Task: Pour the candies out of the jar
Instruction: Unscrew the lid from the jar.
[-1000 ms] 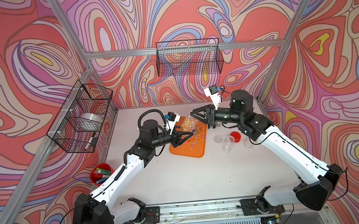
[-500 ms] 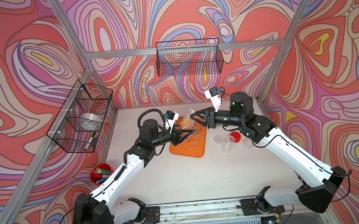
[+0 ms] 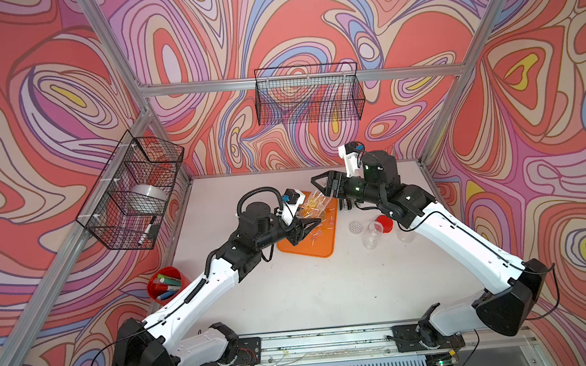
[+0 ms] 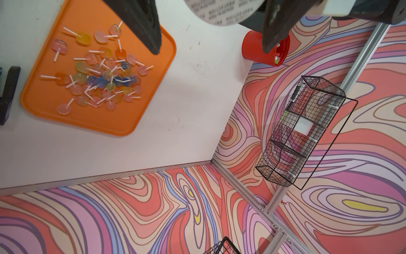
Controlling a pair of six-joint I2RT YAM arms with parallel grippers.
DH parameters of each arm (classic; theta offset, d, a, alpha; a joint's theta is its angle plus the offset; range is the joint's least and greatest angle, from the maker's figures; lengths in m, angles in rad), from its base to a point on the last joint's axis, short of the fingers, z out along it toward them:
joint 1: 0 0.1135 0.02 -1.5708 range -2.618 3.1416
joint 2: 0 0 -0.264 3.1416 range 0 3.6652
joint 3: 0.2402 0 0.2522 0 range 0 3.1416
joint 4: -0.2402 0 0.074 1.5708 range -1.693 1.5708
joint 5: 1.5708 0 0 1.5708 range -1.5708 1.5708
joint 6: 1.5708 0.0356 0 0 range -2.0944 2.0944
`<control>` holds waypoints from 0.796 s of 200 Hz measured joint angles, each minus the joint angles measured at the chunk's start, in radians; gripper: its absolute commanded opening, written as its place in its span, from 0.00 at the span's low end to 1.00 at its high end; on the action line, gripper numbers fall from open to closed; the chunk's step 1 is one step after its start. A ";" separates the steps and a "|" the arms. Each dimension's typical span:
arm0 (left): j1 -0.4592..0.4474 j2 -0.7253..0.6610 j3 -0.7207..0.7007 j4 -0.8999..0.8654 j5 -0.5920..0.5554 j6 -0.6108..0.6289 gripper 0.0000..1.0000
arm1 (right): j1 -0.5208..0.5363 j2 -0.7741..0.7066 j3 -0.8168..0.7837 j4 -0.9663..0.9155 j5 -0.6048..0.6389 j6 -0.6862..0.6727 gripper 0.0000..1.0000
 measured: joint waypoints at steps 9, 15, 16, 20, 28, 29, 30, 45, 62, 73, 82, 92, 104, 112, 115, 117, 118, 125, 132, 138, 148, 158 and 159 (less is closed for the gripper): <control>-0.002 0.000 0.000 0.000 -0.008 0.002 0.00 | 0.000 0.000 -0.002 0.006 0.000 0.015 0.61; -0.003 0.000 0.000 0.000 -0.014 0.005 0.00 | 0.002 0.000 -0.003 0.011 0.000 0.021 0.60; -0.003 0.000 0.000 0.000 -0.014 0.005 0.00 | 0.002 -0.001 -0.003 0.011 0.000 0.023 0.60; -0.005 0.000 0.000 0.000 -0.018 0.005 0.00 | 0.002 -0.001 -0.005 0.015 0.000 0.023 0.60; -0.006 0.000 0.000 0.000 -0.024 0.005 0.00 | 0.002 -0.002 -0.009 0.021 0.000 0.031 0.62; -0.006 0.000 0.000 0.000 -0.025 0.005 0.00 | 0.002 -0.002 -0.010 0.022 0.000 0.034 0.62; -0.006 0.000 0.000 0.000 -0.025 0.005 0.00 | 0.002 -0.002 -0.010 0.023 0.000 0.036 0.62; -0.006 0.001 0.000 -0.001 -0.034 0.005 0.00 | 0.002 -0.003 -0.016 0.027 0.000 0.049 0.66; -0.006 0.005 0.000 0.000 -0.042 0.005 0.00 | 0.002 -0.003 -0.021 0.028 0.001 0.057 0.66; -0.006 0.012 0.002 -0.001 -0.048 0.005 0.00 | 0.002 -0.003 -0.025 0.028 0.001 0.060 0.59; -0.006 0.019 0.005 -0.003 -0.052 0.005 0.00 | 0.002 -0.003 -0.027 0.028 0.001 0.067 0.52; -0.006 0.024 0.006 -0.003 -0.054 0.004 0.00 | 0.002 -0.003 -0.028 0.029 0.001 0.068 0.46; -0.006 0.025 0.008 -0.003 -0.053 0.004 0.00 | 0.002 -0.003 -0.028 0.030 0.000 0.069 0.43; -0.006 0.025 0.010 -0.003 -0.049 0.004 0.00 | 0.002 -0.003 -0.028 0.034 -0.003 0.064 0.42; -0.006 0.025 0.010 -0.003 -0.049 0.005 0.00 | 0.002 -0.003 -0.028 0.037 -0.005 0.062 0.41; -0.006 0.025 0.011 -0.003 -0.046 0.005 0.00 | 0.002 -0.003 -0.028 0.038 -0.006 0.059 0.41; -0.005 0.026 0.011 -0.003 -0.045 0.005 0.00 | 0.001 -0.003 -0.028 0.038 -0.008 0.058 0.41; 0.000 0.027 0.013 -0.004 -0.033 0.006 0.00 | 0.000 -0.005 -0.029 0.043 -0.018 0.045 0.39; 0.010 0.029 0.017 -0.005 -0.008 0.003 0.00 | -0.001 -0.006 -0.029 0.048 -0.033 0.028 0.38; 0.023 0.031 0.018 -0.002 0.026 -0.002 0.00 | -0.003 -0.008 -0.029 0.053 -0.049 0.008 0.37; 0.048 0.033 0.019 0.002 0.089 -0.013 0.00 | -0.007 -0.011 -0.029 0.063 -0.084 -0.026 0.37; 0.077 0.036 0.019 0.018 0.173 -0.037 0.00 | -0.011 -0.015 -0.029 0.080 -0.137 -0.069 0.37; 0.081 0.036 0.019 0.020 0.184 -0.041 0.00 | -0.011 -0.015 -0.029 0.083 -0.140 -0.071 0.37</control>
